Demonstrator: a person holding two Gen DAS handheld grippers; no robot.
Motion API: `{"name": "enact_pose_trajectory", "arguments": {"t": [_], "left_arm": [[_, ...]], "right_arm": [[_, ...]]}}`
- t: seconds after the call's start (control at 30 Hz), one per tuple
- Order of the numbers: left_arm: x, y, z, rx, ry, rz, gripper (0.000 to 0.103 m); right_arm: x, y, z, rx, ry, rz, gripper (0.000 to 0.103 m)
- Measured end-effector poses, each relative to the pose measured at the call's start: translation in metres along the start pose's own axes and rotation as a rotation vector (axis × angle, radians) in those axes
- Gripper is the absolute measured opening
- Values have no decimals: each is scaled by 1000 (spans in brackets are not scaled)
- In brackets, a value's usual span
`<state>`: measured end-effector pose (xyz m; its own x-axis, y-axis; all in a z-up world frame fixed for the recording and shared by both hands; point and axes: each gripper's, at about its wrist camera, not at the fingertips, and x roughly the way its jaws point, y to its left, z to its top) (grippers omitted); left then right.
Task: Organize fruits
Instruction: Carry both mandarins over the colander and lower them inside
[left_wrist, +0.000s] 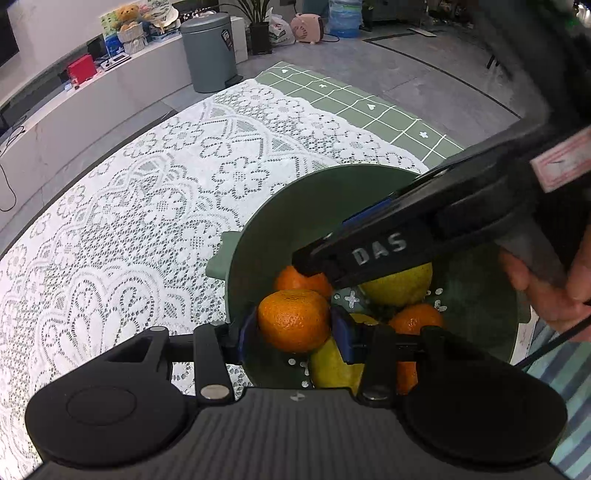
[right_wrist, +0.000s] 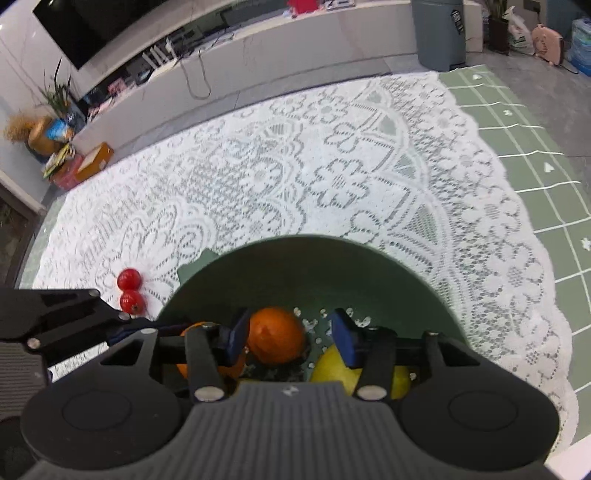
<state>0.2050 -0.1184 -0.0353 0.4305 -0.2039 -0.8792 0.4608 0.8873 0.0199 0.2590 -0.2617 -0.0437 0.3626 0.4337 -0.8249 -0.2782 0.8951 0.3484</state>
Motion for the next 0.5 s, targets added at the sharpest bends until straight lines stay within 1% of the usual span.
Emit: {"name": "enact_pose_trajectory", "arguments": {"t": [0.23, 0.37, 0.43, 0.5], "left_arm": [[6, -2, 4, -21, 33, 31, 50], [12, -6, 9, -32, 52, 63, 50], [15, -9, 11, -18, 43, 72, 50], [19, -9, 11, -10, 53, 69, 49]], "right_arm": [[-25, -5, -12, 42, -69, 9, 49], [-35, -9, -19, 66, -99, 16, 49], [-39, -12, -21, 81, -113, 17, 49], [-44, -16, -24, 97, -126, 17, 49]]}}
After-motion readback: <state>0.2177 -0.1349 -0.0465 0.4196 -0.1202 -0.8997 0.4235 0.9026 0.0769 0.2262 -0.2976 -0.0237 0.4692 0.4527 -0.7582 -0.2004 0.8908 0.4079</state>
